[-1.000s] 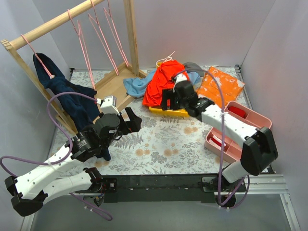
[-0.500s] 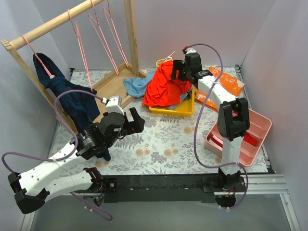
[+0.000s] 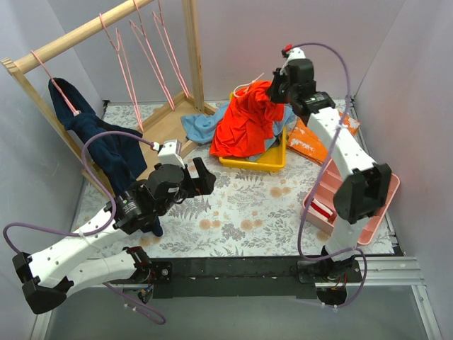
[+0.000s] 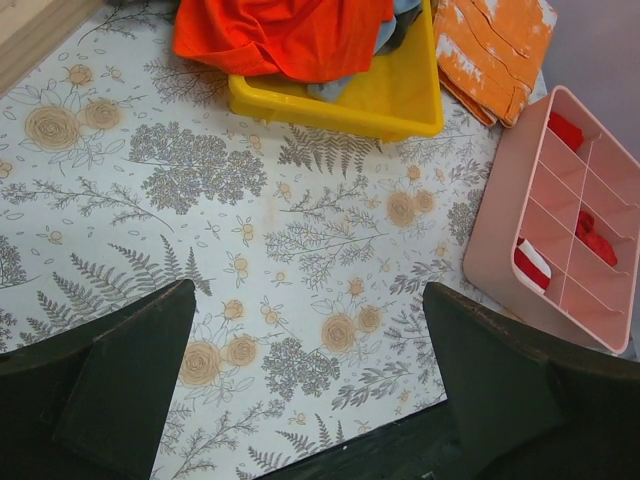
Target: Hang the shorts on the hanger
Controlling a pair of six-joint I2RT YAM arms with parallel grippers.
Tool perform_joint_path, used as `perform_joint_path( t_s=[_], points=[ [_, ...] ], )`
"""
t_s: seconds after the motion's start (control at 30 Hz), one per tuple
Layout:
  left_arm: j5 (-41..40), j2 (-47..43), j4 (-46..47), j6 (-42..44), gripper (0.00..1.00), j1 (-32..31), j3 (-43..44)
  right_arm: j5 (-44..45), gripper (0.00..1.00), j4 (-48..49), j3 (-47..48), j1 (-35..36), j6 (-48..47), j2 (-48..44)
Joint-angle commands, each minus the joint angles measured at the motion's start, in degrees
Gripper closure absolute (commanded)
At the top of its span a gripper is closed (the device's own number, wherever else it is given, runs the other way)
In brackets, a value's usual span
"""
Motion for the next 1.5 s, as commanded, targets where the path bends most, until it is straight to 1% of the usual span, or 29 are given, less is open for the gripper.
perform_joint_path(
  t_s=[0.0,0.07,0.1,0.17,0.2,0.27,0.3,0.4,0.43,0.47,0.5,0.53,0.57,0.6,0.67,0.7,0.77,0.8,0.87,0.9,0.97,1.03,1.07,1.1,1.23,1.27,1.3,1.33,1.47],
  points=[
    [0.3,-1.7,0.2,1.7,0.02,-0.1,2.4,0.2,0.99,0.8,1.6,1.7,-0.8,-15.8],
    [0.6,-2.1,0.0,2.6,0.02,-0.1,2.9,0.2,0.99,-0.5,1.2,2.5,-0.9,-19.3],
    [0.7,-2.4,0.3,2.8,0.02,-0.1,3.1,0.4,0.99,-1.6,0.3,3.9,-0.9,-22.8],
    [1.3,-2.7,1.4,3.9,0.02,-0.1,3.4,0.9,0.99,-2.7,-1.2,6.1,-0.8,-26.2],
    [1.5,-2.5,1.5,4.1,0.02,-0.1,3.6,2.2,0.99,-4.0,-2.6,9.2,-0.9,-28.8],
    [1.7,-2.0,1.2,4.5,0.02,-0.1,4.7,4.5,0.99,-4.9,-5.3,12.7,-0.5,-30.9],
    [1.9,-1.2,0.8,4.5,0.02,-0.2,5.1,5.6,0.99,-5.3,-7.0,15.9,0.0,-32.0],
    [2.4,-0.8,0.3,4.4,0.02,-0.1,5.1,7.2,0.99,-3.9,-17.2,20.2,2.4,-34.6],
    [2.7,-0.9,0.6,4.3,0.02,-0.2,4.8,6.6,0.99,-2.2,-22.3,20.7,3.8,-34.6],
    [2.8,-0.9,0.9,4.2,0.02,-0.1,3.9,5.4,0.98,-1.9,-24.4,21.1,4.1,-33.8],
    [3.3,-0.9,1.4,4.2,0.02,-0.1,3.5,3.7,0.91,-2.0,-25.6,21.3,4.3,-31.7],
    [4.0,-0.9,1.8,4.2,0.02,-0.2,2.9,3.0,0.79,-1.9,-26.9,21.3,4.4,-30.9],
    [4.7,-0.8,2.2,4.2,0.02,-0.2,1.5,2.0,0.44,-0.7,-29.8,21.3,4.1,-30.4],
    [5.3,-0.8,3.3,4.4,0.02,-0.2,0.5,1.7,0.33,-0.6,-30.8,21.3,3.9,-30.6],
    [7.8,-0.3,4.3,4.2,0.02,-0.1,-2.7,2.3,0.2,0.2,-35.1,21.3,3.9,-32.5],
    [9.0,-0.1,5.3,3.4,0.02,-0.1,-3.9,2.8,0.18,0.5,-37.3,21.3,4.2,-35.1],
    [12.7,0.9,6.6,2.4,0.02,-0.1,-6.4,3.7,0.17,-0.4,-40.6,21.3,5.2,-37.5],
    [13.9,1.3,8.5,2.2,0.02,-0.1,-8.3,4.7,0.17,-1.0,-44.1,21.3,6.4,-39.4],
    [16.7,3.3,10.6,2.2,0.07,-0.1,-9.7,9.1,0.19,-1.9,-48.1,21.2,8.2,-41.8],
    [17.3,4.3,12.9,2.5,0.09,-0.2,-10.2,10.3,0.2,-1.1,-52.0,21.2,9.8,-44.8],
    [18.1,7.4,13.9,3.4,0.18,-0.2,-9.2,12.3,0.25,-0.4,-55.0,20.9,10.8,-47.0],
    [18.4,12.4,15.7,3.8,0.25,-0.6,-7.3,15.2,0.3,-2.5,-56.2,20.6,12.0,-47.6],
    [18.5,13.9,16.2,4.3,0.31,-1.1,-6.3,16.0,0.33,-3.2,-56.4,20.6,12.2,-47.7],
    [18.0,16.5,16.8,4.4,0.31,-1.6,-5.6,16.6,0.33,-3.6,-56.8,20.3,12.3,-48.1],
    [15.2,21.3,18.2,6.4,0.33,-4.8,-3.0,17.7,0.36,-4.3,-59.8,19.7,12.9,-50.4],
    [14.1,22.6,18.2,7.0,0.31,-6.1,-1.7,17.8,0.36,-4.5,-60.1,19.5,13.1,-50.8],
    [13.2,23.9,17.9,8.3,0.24,-6.6,-0.9,17.6,0.35,-4.5,-60.5,19.0,13.1,-51.2],
    [10.8,26.6,17.7,8.6,0.21,-7.1,-0.1,17.4,0.34,-4.5,-60.8,18.7,13.1,-51.3],
    [5.7,33.1,17.5,9.3,0.18,-7.7,3.6,16.1,0.33,-3.5,-63.1,18.4,13.8,-51.3]
  ],
)
